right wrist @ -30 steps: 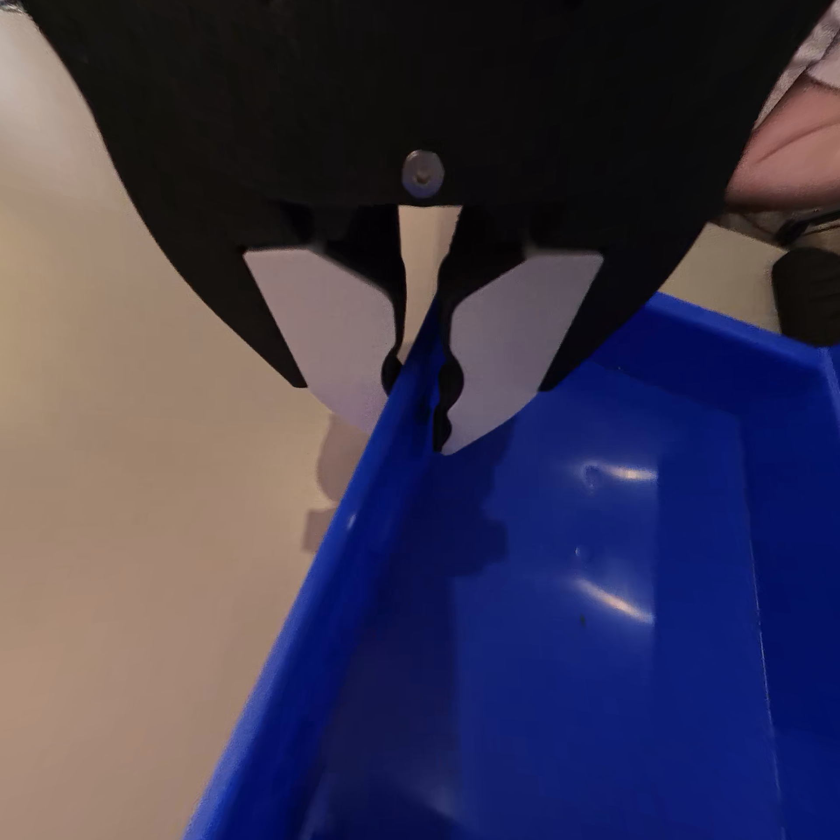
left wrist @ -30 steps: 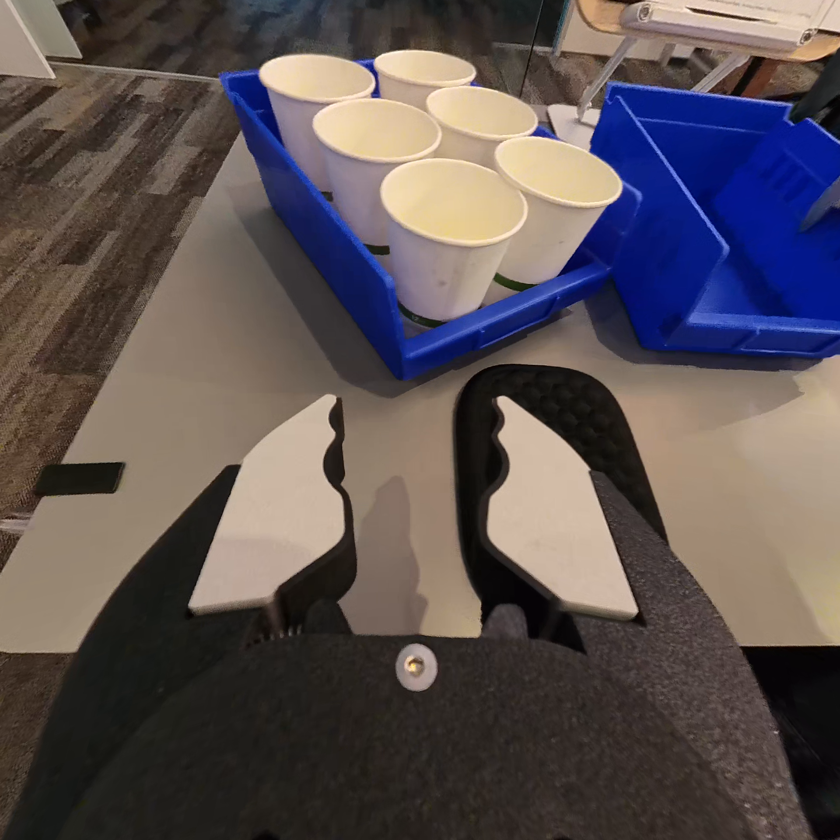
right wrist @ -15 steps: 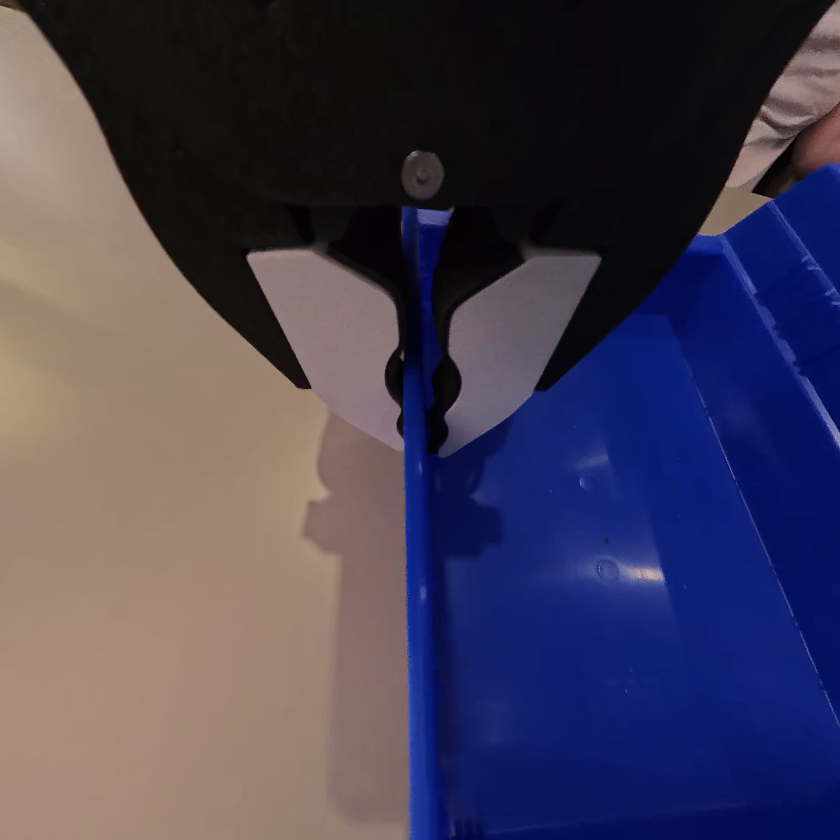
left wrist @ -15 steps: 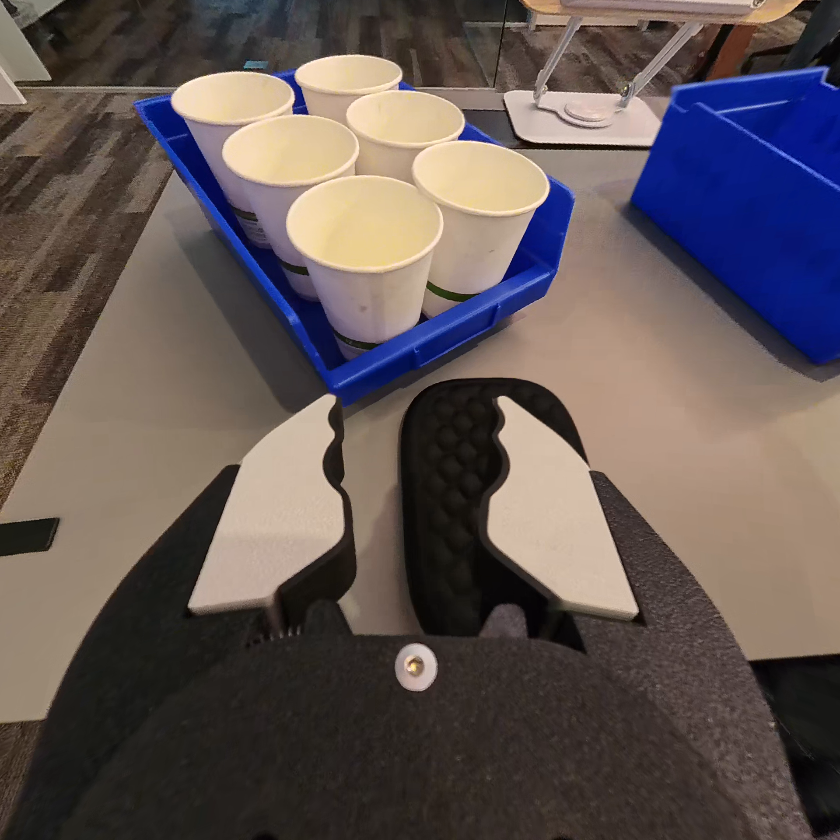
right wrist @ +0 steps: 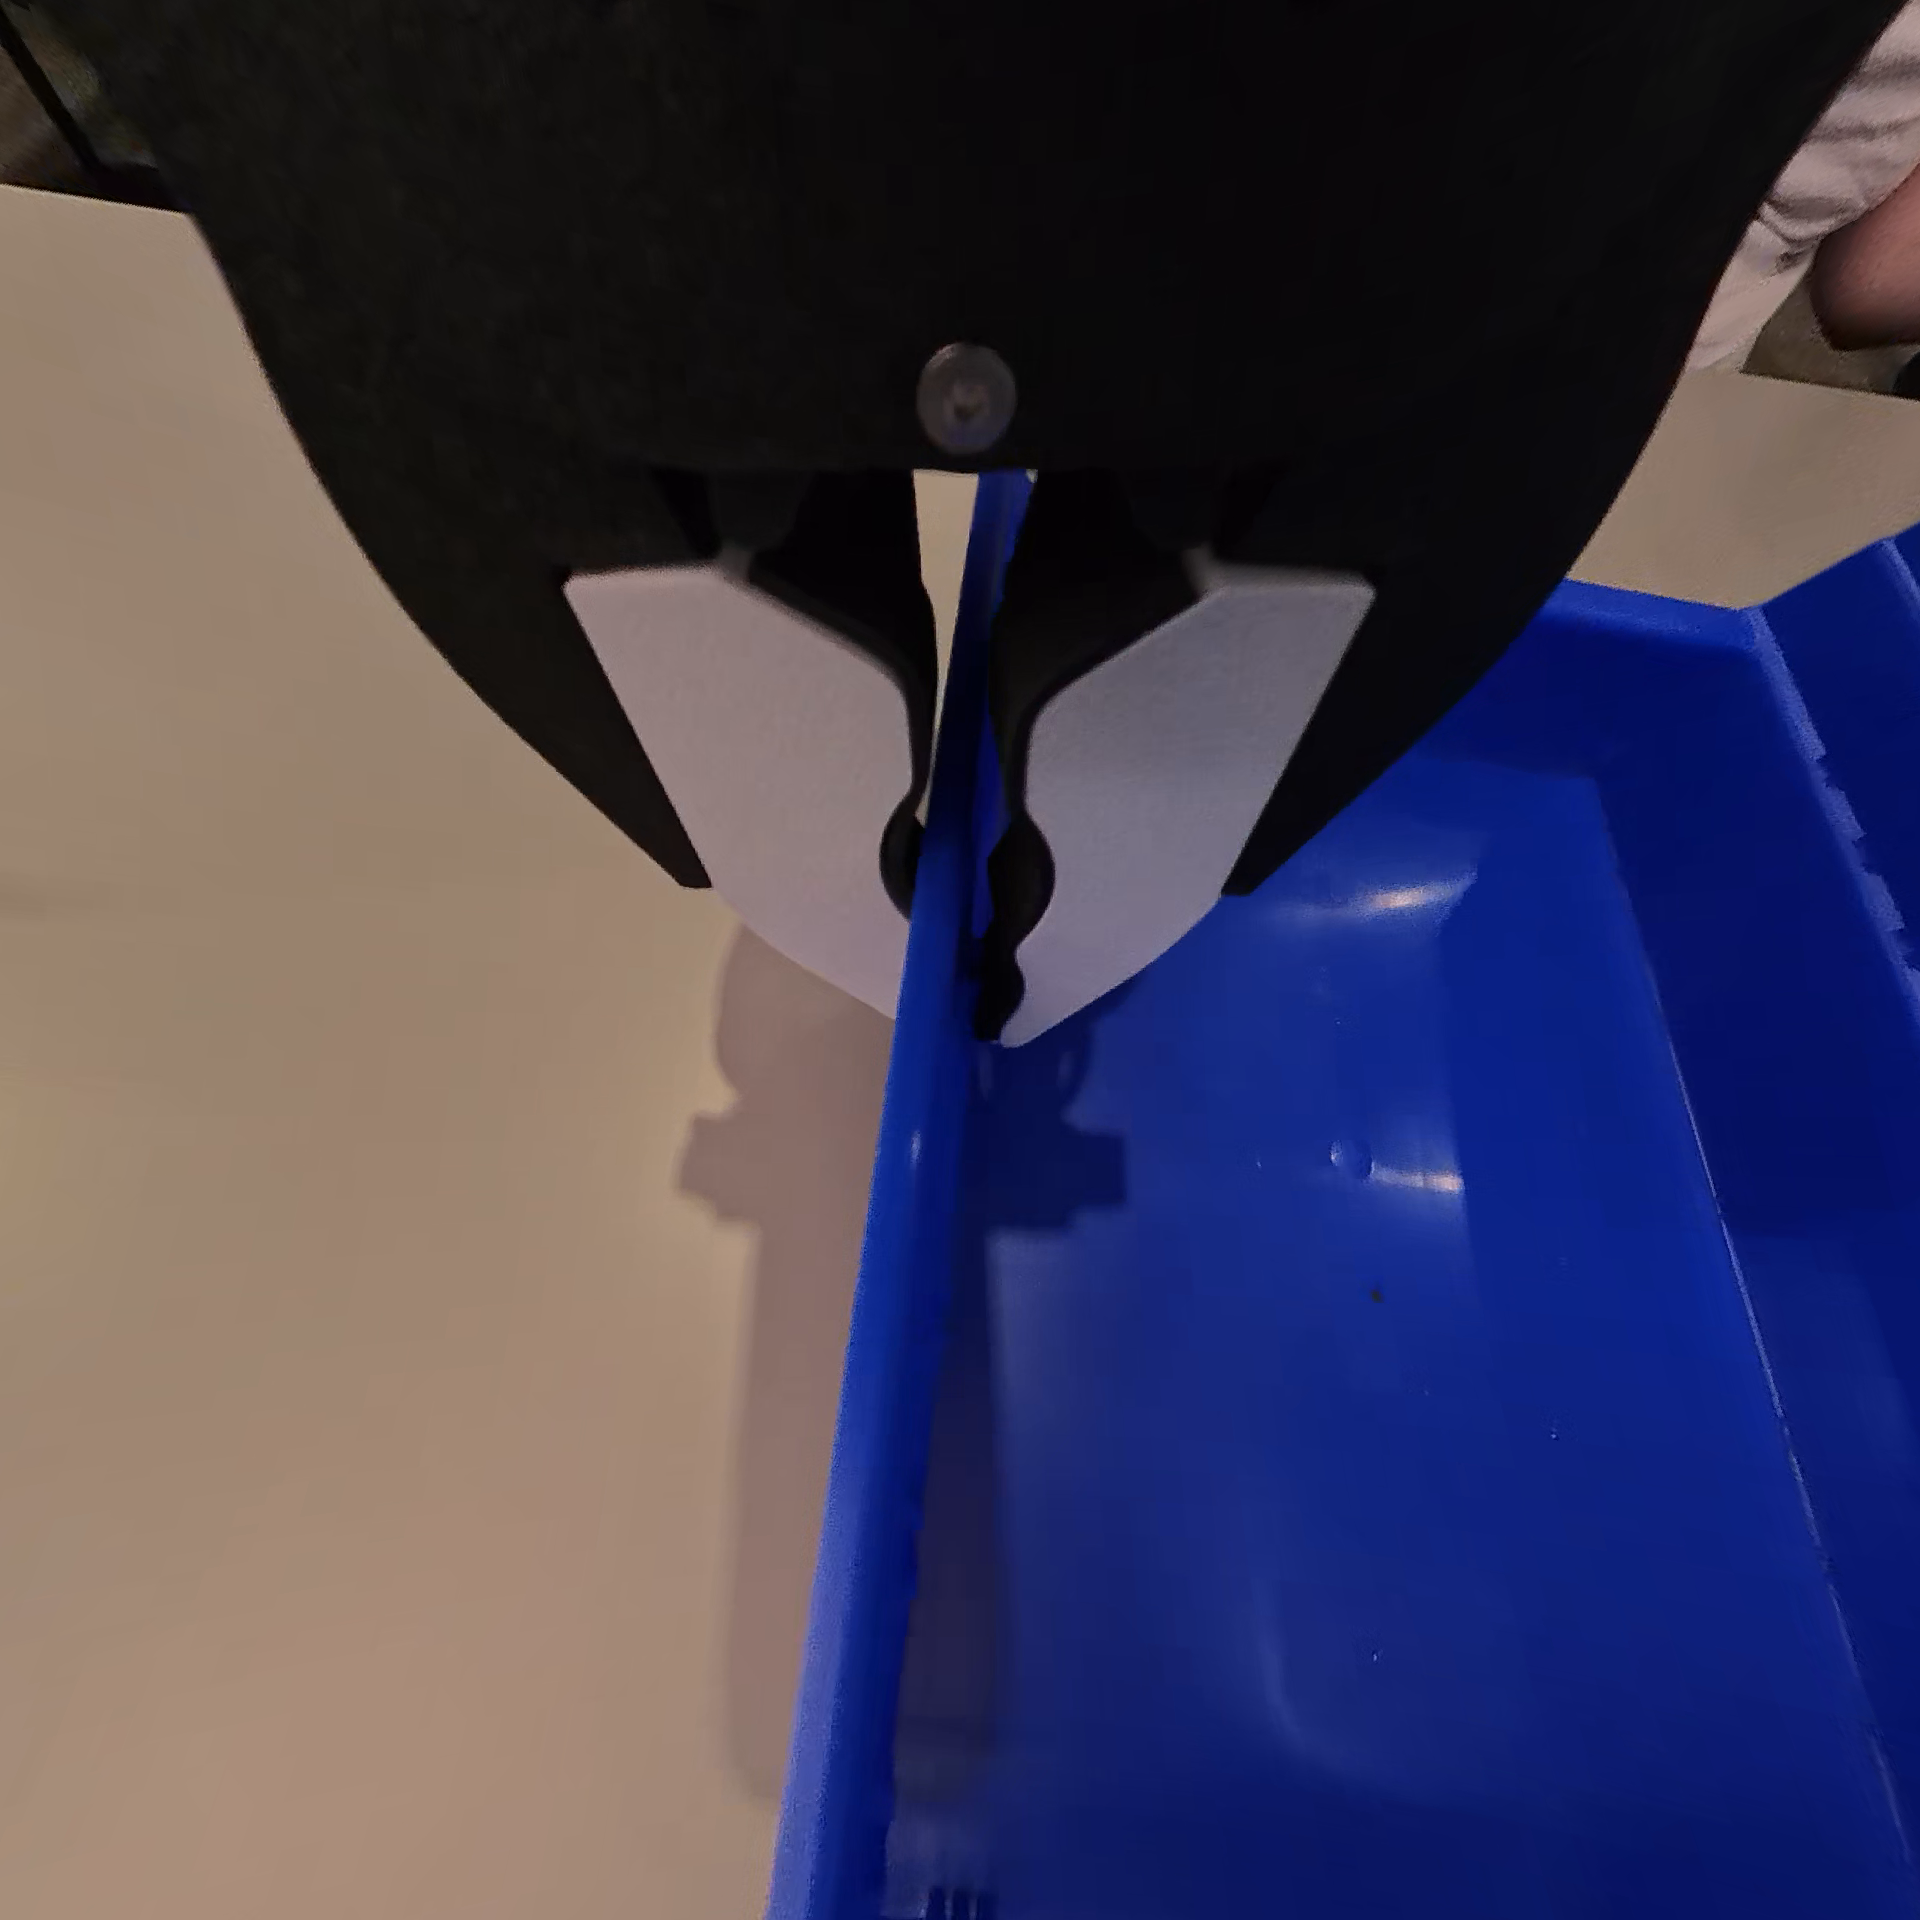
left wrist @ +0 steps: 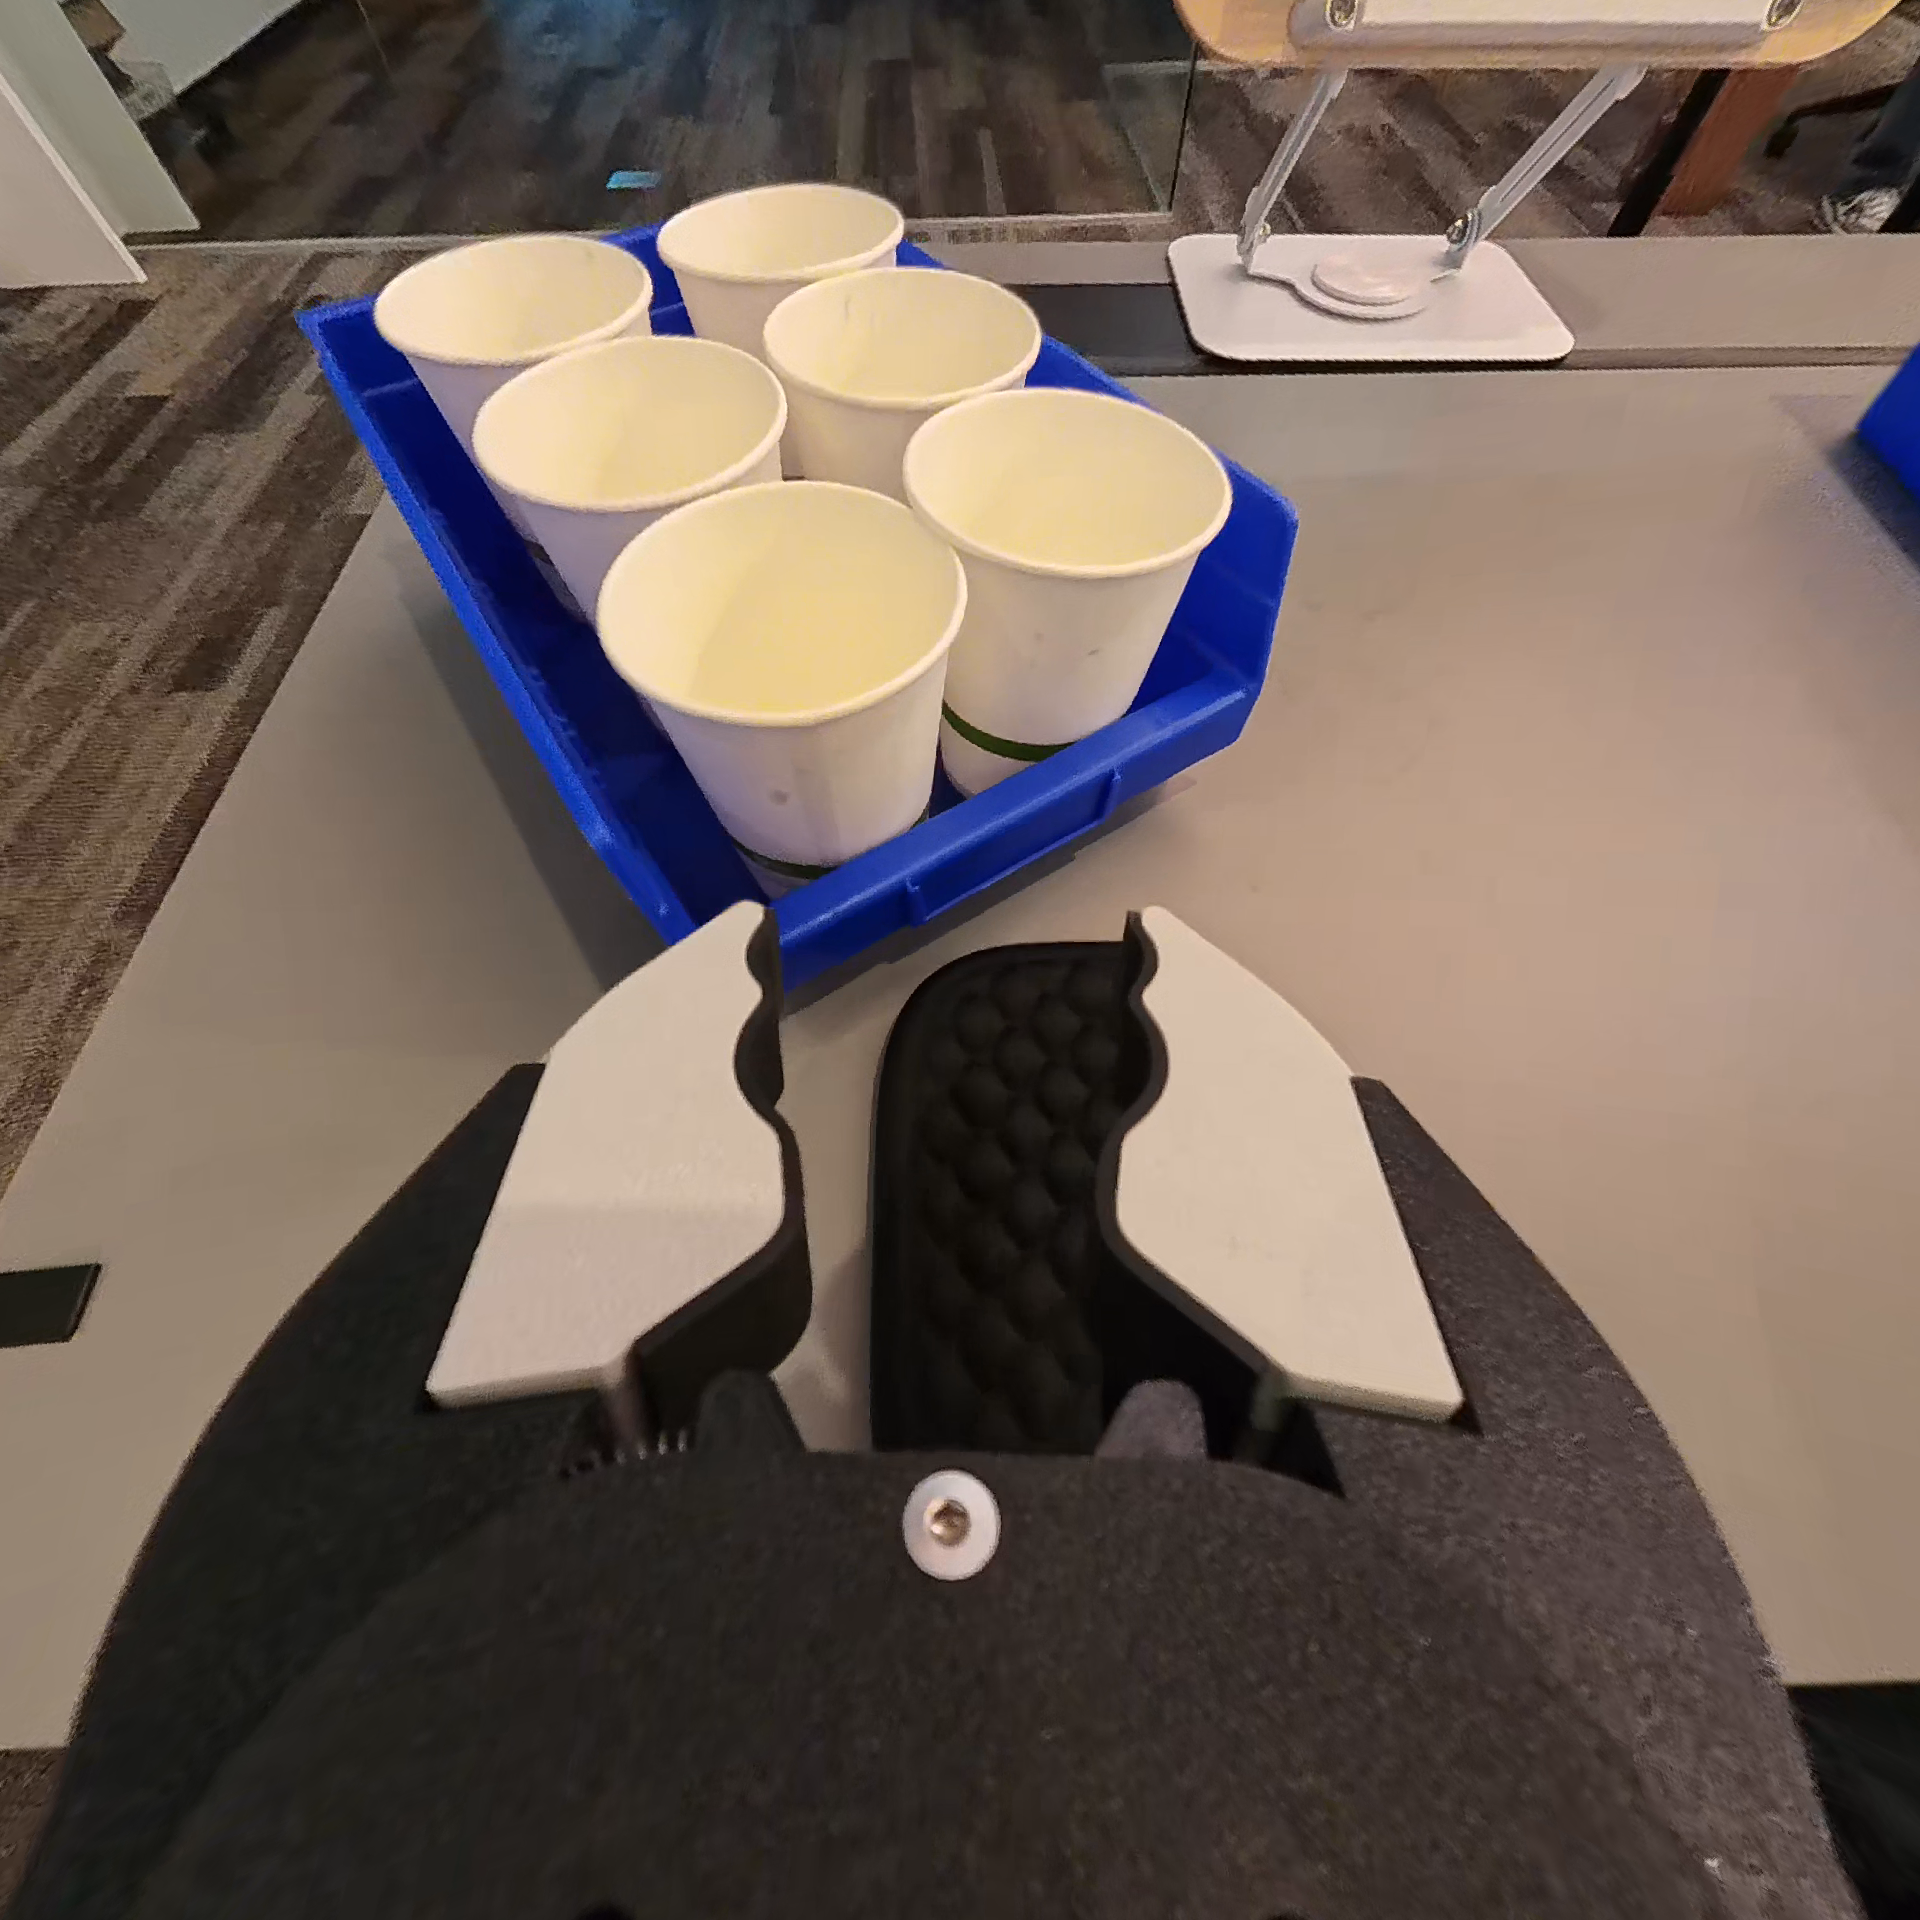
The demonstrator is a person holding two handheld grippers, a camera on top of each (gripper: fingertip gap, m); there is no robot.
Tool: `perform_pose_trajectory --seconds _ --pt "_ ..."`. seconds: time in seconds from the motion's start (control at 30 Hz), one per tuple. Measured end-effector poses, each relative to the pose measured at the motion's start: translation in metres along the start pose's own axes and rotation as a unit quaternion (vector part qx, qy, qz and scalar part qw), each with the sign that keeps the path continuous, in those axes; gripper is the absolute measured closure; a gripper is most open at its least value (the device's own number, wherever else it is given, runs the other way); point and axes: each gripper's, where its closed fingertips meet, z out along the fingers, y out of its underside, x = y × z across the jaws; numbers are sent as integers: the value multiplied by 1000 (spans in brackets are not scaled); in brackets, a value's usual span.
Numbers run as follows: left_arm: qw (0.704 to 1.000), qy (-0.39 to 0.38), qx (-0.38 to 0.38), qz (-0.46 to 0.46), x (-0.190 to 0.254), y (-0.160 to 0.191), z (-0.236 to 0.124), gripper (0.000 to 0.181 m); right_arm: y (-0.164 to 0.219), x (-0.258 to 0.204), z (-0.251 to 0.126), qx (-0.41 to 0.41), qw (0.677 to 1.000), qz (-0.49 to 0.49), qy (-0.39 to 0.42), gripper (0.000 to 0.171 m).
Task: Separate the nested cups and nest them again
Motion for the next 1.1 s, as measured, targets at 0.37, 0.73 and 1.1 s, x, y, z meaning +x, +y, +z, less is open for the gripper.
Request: perform_pose_trajectory --seconds 0.37,0.73,1.1 --pt "1000 -8 3 6 13 -9 3 119 12 36 -6 7 1000 5 3 165" --pt "1000 -17 3 15 12 -7 -10 119 9 41 -7 -1 1000 -5 5 165" --pt "997 -73 11 -1 -32 -12 -20 112 -29 47 -75 185 974 -68 114 143"
